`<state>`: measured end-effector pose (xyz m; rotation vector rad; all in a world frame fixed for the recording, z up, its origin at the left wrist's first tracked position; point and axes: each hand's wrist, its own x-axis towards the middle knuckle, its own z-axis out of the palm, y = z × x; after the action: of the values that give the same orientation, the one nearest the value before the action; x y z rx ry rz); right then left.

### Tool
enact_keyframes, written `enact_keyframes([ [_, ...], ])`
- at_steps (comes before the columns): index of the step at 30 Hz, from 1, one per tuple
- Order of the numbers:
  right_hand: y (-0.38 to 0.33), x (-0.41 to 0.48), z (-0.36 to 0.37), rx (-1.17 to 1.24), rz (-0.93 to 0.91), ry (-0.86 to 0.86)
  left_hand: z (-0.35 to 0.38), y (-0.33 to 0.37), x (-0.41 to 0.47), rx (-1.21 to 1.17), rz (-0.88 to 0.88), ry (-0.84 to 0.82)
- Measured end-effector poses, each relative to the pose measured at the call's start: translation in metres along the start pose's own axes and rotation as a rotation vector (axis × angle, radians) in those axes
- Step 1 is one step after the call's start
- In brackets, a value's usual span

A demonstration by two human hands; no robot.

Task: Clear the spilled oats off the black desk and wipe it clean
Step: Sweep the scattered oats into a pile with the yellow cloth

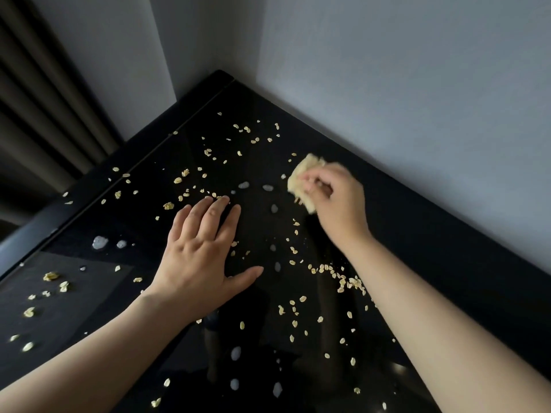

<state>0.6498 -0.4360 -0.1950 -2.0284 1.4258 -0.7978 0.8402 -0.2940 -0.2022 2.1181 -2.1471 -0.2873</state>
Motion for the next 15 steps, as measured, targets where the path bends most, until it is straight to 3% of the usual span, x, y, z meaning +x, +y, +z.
enact_keyframes([
  [3,-0.021,-0.052,-0.012,0.115,0.031,-0.187,-0.002,0.0,0.0,-0.009,0.012,-0.011],
  [5,-0.03,-0.063,-0.02,0.184,0.062,-0.203,-0.003,-0.001,-0.001,-0.014,0.024,-0.025],
  [10,-0.007,0.019,-0.024,0.071,0.051,0.148,-0.011,-0.008,-0.004,-0.031,0.068,0.007],
  [15,0.015,0.094,0.001,0.0,0.208,0.235,-0.019,-0.03,-0.006,-0.034,0.013,0.048],
])
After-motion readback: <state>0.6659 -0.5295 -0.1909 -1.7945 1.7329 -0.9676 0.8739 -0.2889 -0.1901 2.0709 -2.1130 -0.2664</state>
